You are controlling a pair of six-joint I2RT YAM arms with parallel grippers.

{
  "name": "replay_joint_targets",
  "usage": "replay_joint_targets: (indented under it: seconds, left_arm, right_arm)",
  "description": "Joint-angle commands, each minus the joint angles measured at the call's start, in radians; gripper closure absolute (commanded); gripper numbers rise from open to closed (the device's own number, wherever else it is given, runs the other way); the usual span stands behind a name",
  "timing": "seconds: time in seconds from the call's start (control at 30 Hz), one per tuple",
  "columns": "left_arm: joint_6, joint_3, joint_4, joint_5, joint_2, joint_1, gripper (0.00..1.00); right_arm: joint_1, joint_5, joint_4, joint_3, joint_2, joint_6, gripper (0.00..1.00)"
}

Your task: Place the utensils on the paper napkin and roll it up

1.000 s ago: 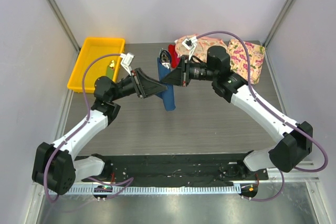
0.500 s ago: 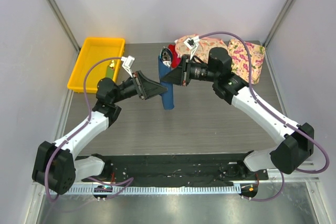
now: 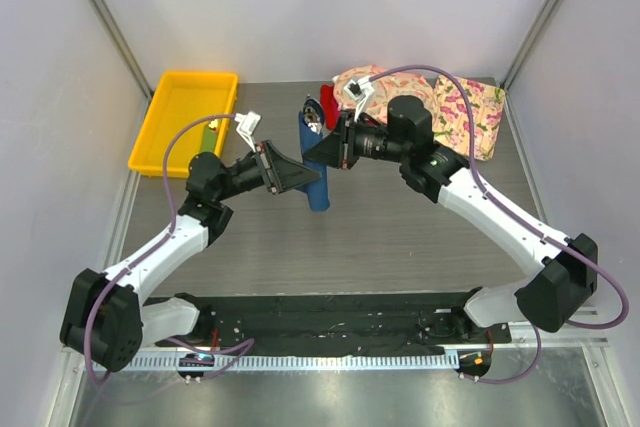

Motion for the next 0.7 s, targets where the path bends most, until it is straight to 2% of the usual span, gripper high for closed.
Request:
replay_joint_targets:
  seconds: [0.0, 0.07, 0.13, 0.27, 0.3, 0.37, 0.4, 0.43, 0.5, 0.53, 0.67]
  left_arm:
    - [0.019, -0.005, -0.042, -0.024, -0.032, -0.006, 0.67]
    - [0.032, 0.010, -0.094, -0.044, -0.030, -0.006, 0.75]
    - [0.066, 0.030, -0.180, -0.059, -0.032, -0.004, 0.78]
    - [0.074, 0.018, -0.177, -0.069, -0.039, -0.004, 1.00]
    - [0.071, 0.009, -0.150, -0.061, -0.041, -0.004, 1.00]
    - [0.046, -0.008, -0.042, -0.032, -0.041, -0.004, 1.00]
    - [0.040, -0.020, 0.000, -0.014, -0.032, -0.003, 1.00]
    - [0.019, -0.023, 0.042, 0.000, -0.027, -0.004, 1.00]
    - [0.005, -0.019, 0.148, 0.037, -0.016, -0.003, 1.00]
    - [-0.007, -0.014, 0.172, 0.046, -0.009, -0.003, 1.00]
    - [-0.030, 0.009, 0.255, 0.086, 0.011, -0.004, 1.00]
  right_arm:
    - [0.011, 0.113, -0.010, 0.051, -0.050, -0.081, 0.99]
    - [0.018, 0.131, -0.011, 0.048, -0.054, -0.082, 0.99]
    - [0.023, 0.137, -0.011, 0.048, -0.057, -0.096, 0.99]
    - [0.025, 0.111, -0.014, 0.051, -0.054, -0.092, 0.99]
    - [0.023, 0.081, -0.014, 0.054, -0.049, -0.087, 0.99]
    - [0.023, 0.059, -0.014, 0.054, -0.049, -0.070, 0.80]
    - [0.019, 0.038, -0.005, 0.049, -0.050, -0.063, 0.74]
    - [0.014, 0.021, 0.002, 0.040, -0.057, -0.049, 0.63]
    - [0.002, -0.022, 0.015, 0.034, -0.057, -0.009, 0.48]
    - [-0.012, -0.065, 0.024, 0.028, -0.058, 0.005, 0.35]
    - [-0.041, -0.162, 0.110, 0.006, -0.061, 0.075, 0.32]
